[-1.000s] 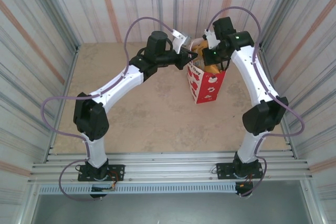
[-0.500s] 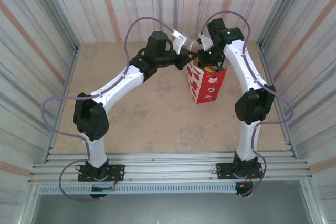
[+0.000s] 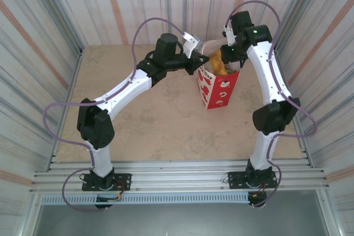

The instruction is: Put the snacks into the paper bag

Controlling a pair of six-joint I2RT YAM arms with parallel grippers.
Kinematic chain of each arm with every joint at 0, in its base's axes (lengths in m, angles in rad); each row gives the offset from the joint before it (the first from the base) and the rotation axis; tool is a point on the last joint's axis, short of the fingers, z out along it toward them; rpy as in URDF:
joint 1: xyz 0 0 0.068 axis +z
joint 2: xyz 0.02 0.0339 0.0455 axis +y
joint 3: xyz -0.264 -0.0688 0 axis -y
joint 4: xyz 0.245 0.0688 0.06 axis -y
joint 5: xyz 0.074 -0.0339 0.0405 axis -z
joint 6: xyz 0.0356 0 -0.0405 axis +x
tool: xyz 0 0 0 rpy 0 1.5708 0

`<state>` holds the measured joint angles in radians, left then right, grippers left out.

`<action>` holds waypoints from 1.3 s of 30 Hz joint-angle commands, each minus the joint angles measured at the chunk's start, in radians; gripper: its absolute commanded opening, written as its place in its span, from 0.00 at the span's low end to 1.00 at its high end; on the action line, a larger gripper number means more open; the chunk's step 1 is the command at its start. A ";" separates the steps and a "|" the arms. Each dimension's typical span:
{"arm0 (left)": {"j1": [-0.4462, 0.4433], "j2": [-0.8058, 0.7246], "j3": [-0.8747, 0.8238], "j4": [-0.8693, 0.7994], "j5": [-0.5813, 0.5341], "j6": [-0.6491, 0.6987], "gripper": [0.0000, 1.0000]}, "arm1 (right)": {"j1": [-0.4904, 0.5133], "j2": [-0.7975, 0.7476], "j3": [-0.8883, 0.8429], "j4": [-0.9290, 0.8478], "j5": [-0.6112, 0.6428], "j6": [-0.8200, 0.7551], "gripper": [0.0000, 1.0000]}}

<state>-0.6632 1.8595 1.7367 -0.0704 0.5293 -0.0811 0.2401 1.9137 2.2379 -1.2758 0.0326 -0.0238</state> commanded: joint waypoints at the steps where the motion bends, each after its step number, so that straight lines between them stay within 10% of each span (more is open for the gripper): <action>1: -0.005 -0.068 -0.004 0.019 0.007 0.020 0.00 | 0.030 -0.067 0.007 0.002 -0.059 -0.043 0.52; 11: -0.009 -0.076 -0.011 0.017 0.015 0.018 0.00 | 0.057 0.061 -0.030 0.059 -0.085 -0.044 0.29; 25: -0.009 -0.093 -0.029 0.008 -0.003 0.044 0.00 | 0.000 0.183 -0.143 0.145 -0.001 -0.023 0.24; 39: 0.005 -0.182 -0.005 -0.205 -0.133 0.148 0.00 | 0.014 -0.109 -0.107 0.209 -0.245 -0.016 0.54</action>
<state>-0.6632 1.7775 1.7142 -0.2287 0.4313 0.0132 0.2485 1.9560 2.1036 -1.1019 -0.1085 -0.0532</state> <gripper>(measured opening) 0.051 0.530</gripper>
